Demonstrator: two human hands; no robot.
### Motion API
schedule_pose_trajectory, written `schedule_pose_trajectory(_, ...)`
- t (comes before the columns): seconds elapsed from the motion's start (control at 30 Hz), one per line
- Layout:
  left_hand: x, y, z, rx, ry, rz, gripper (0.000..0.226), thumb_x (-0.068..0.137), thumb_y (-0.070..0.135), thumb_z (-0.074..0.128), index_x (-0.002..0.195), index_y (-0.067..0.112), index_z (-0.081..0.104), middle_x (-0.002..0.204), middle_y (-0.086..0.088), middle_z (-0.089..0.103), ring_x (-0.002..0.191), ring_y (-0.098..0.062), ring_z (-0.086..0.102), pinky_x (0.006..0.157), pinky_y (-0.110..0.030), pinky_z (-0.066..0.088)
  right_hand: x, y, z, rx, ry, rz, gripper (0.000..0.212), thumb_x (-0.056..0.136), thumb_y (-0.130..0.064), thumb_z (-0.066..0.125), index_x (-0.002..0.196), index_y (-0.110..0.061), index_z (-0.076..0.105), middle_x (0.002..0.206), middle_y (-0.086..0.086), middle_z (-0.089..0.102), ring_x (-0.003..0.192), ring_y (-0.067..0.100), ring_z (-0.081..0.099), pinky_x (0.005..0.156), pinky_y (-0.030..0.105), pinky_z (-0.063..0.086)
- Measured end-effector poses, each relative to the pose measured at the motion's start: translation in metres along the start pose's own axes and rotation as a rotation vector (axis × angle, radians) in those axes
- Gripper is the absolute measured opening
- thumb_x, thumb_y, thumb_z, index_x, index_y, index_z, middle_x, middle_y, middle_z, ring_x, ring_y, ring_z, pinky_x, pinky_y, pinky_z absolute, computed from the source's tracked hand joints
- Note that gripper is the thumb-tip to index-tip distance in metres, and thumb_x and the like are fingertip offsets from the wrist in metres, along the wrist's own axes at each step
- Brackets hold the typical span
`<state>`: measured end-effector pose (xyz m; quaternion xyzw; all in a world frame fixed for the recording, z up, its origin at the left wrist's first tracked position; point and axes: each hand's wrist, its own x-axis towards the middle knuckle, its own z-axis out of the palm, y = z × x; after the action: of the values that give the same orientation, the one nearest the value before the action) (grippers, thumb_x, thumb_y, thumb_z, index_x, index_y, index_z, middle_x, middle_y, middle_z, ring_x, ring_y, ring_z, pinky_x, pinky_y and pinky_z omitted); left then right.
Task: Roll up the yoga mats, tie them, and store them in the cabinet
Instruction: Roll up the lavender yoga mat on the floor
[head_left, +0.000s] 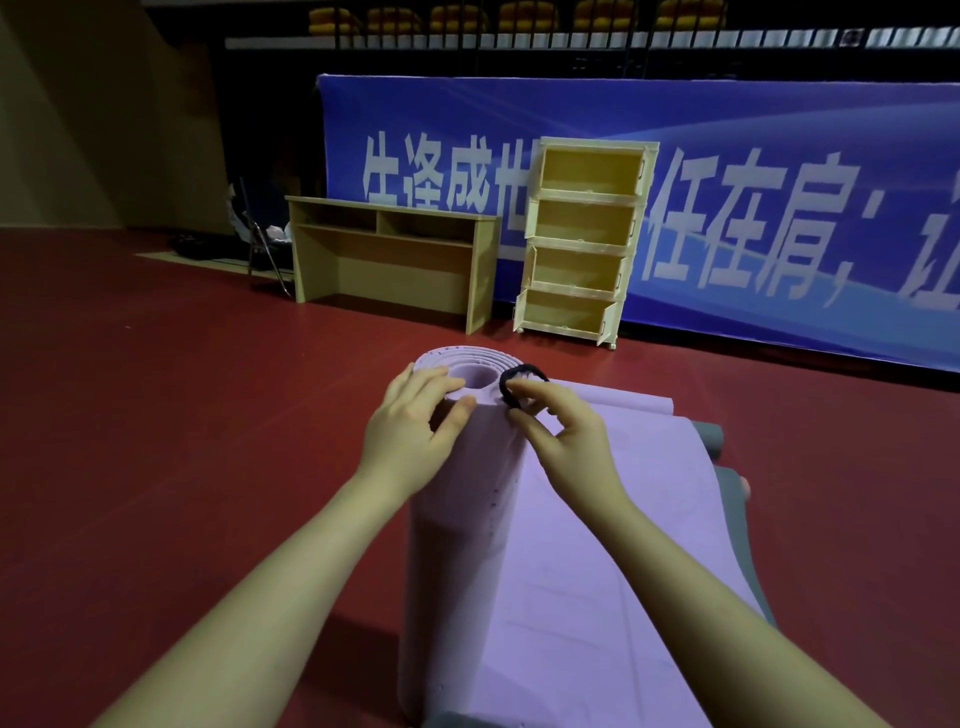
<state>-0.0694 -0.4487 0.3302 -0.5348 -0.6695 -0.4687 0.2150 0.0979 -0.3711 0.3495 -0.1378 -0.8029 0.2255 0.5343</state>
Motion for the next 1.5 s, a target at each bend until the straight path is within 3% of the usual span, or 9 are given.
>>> schedule_pose_trajectory(0.1, 0.0, 0.009, -0.002, 0.043, 0.036, -0.024, 0.046, 0.087, 0.049, 0.041, 0.1, 0.015, 0.069, 0.109, 0.001, 0.067, 0.111, -0.033, 0.056, 0.092, -0.039, 0.046, -0.001, 0.004, 0.005, -0.008, 0.075, 0.05, 0.022, 0.079, -0.004, 0.071, 0.099, -0.01, 0.066, 0.095, -0.008, 0.058, 0.08, 0.007, 0.058, 0.075, 0.01, 0.04)
schedule_pose_trajectory(0.37, 0.003, 0.01, -0.004, 0.018, 0.022, -0.017, 0.046, 0.087, 0.05, 0.042, 0.1, 0.016, 0.07, 0.111, 0.002, 0.066, 0.106, -0.033, 0.056, 0.089, -0.038, 0.047, 0.022, -0.01, 0.003, -0.034, 0.223, 0.005, 0.008, 0.085, -0.011, 0.066, 0.09, -0.008, 0.072, 0.083, -0.001, 0.063, 0.074, 0.009, 0.057, 0.065, 0.016, 0.043)
schedule_pose_trajectory(0.57, 0.008, 0.003, -0.004, -0.022, -0.049, 0.013, 0.049, 0.09, 0.045, 0.038, 0.107, 0.011, 0.069, 0.11, -0.002, 0.066, 0.107, -0.033, 0.056, 0.098, -0.037, 0.04, 0.032, -0.025, 0.016, -0.091, 0.062, -0.029, 0.012, 0.079, -0.017, 0.071, 0.09, -0.013, 0.075, 0.087, -0.003, 0.069, 0.075, 0.007, 0.059, 0.074, 0.029, 0.047)
schedule_pose_trajectory(0.67, 0.006, 0.004, -0.011, -0.1, -0.043, 0.018, 0.051, 0.094, 0.037, 0.031, 0.107, 0.008, 0.07, 0.112, -0.005, 0.068, 0.108, -0.032, 0.057, 0.101, -0.035, 0.036, 0.027, -0.014, 0.022, -0.184, 0.07, 0.026, 0.014, 0.076, -0.036, 0.068, 0.084, -0.027, 0.076, 0.092, -0.011, 0.056, 0.089, 0.012, 0.046, 0.078, 0.031, 0.028)
schedule_pose_trajectory(0.8, 0.012, 0.017, -0.024, -0.107, -0.036, -0.079, 0.058, 0.091, 0.051, 0.028, 0.086, 0.014, 0.072, 0.094, 0.0, 0.069, 0.096, -0.031, 0.058, 0.084, -0.035, 0.043, 0.022, -0.011, 0.023, -0.133, 0.119, 0.091, 0.017, 0.069, -0.045, 0.073, 0.079, -0.032, 0.072, 0.104, -0.012, 0.043, 0.1, 0.005, 0.038, 0.084, 0.019, 0.025)
schedule_pose_trajectory(0.9, 0.027, 0.028, -0.03, 0.011, -0.113, -0.222, 0.052, 0.093, 0.057, 0.039, 0.057, 0.02, 0.048, 0.071, 0.005, 0.05, 0.088, -0.034, 0.054, 0.066, -0.031, 0.034, 0.021, -0.01, 0.025, -0.051, 0.151, 0.151, 0.047, 0.06, -0.052, 0.074, 0.098, -0.031, 0.056, 0.117, -0.008, 0.042, 0.112, 0.009, 0.042, 0.094, 0.034, 0.036)
schedule_pose_trajectory(1.07, 0.037, 0.036, -0.03, 0.065, -0.206, -0.33, 0.042, 0.081, 0.067, 0.049, 0.079, 0.029, 0.065, 0.086, 0.007, 0.054, 0.098, -0.026, 0.056, 0.08, -0.034, 0.044, 0.022, 0.001, 0.026, 0.076, 0.012, 0.384, 0.103, 0.056, -0.053, 0.081, 0.14, -0.024, 0.029, 0.139, -0.007, 0.036, 0.13, 0.01, 0.037, 0.11, 0.043, 0.033)
schedule_pose_trajectory(1.33, 0.041, 0.058, -0.028, 0.181, -0.336, -0.351, 0.035, 0.087, 0.061, 0.048, 0.097, 0.028, 0.055, 0.101, -0.001, 0.045, 0.099, -0.028, 0.046, 0.092, -0.043, 0.04, 0.015, 0.011, 0.027, -0.045, -0.087, 0.28, 0.093, 0.054, -0.071, 0.065, 0.131, -0.024, 0.042, 0.129, -0.012, 0.044, 0.122, 0.006, 0.043, 0.105, 0.048, 0.035)
schedule_pose_trajectory(1.5, 0.037, 0.052, -0.021, 0.086, -0.255, -0.306, 0.023, 0.099, 0.034, 0.038, 0.099, 0.015, 0.05, 0.108, -0.013, 0.051, 0.102, -0.04, 0.051, 0.085, -0.045, 0.042, 0.013, 0.024, 0.02, 0.041, -0.076, 0.213, 0.088, 0.059, -0.064, 0.065, 0.132, -0.018, 0.046, 0.131, -0.002, 0.04, 0.118, -0.011, 0.035, 0.106, 0.025, 0.033)
